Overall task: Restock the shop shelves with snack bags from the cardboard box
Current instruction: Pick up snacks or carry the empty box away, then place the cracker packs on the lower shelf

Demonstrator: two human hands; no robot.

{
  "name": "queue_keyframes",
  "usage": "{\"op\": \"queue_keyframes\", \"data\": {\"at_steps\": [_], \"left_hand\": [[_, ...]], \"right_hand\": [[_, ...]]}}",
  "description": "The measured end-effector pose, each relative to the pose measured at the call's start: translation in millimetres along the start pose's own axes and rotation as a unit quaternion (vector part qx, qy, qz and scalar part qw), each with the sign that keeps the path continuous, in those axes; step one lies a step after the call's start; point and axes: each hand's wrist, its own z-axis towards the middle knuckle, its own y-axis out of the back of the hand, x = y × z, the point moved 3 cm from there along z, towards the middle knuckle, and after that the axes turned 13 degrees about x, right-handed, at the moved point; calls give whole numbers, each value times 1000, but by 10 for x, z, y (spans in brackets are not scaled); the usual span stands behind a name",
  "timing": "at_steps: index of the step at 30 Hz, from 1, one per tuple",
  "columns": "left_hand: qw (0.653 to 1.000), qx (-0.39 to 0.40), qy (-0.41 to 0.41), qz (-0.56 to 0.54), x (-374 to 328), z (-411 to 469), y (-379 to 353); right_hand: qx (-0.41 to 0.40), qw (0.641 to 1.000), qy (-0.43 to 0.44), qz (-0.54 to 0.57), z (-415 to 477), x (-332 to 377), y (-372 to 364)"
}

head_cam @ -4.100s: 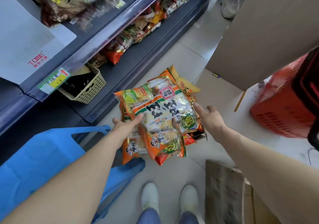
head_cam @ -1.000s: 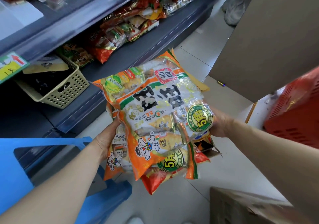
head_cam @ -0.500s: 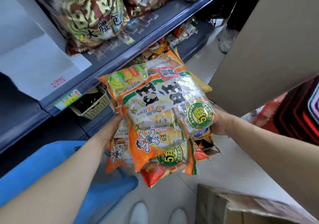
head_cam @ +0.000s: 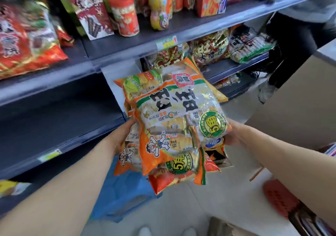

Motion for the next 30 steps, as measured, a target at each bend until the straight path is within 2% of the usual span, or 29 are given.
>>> {"op": "queue_keyframes", "data": {"at_steps": [7,12,18,24,27,30], "left_hand": [[995,-95,-15,-21,129,-1066,758],[990,-137,-16,-17,423,-1649,1352],[982,-186,1,-23,810,-1961,1947],[984,-166,-8,-63,1019,-1928,2230],[978,-202,12,-38,959,-1950,2229],[980,-195,1,-40,863,-2041,2212]], "right_hand": [[60,997,-29,-47,228,12,-1156],[110,991,-53,-54,553,-251,-1859],[140,987,-74,-33,1014,-733,-2348],[103,988,-99,-51,1116,-849,-2504],[69,992,-87,-65,1036,-708,-2552],[21,991,-68,-114,865,-528,-2591]]}}
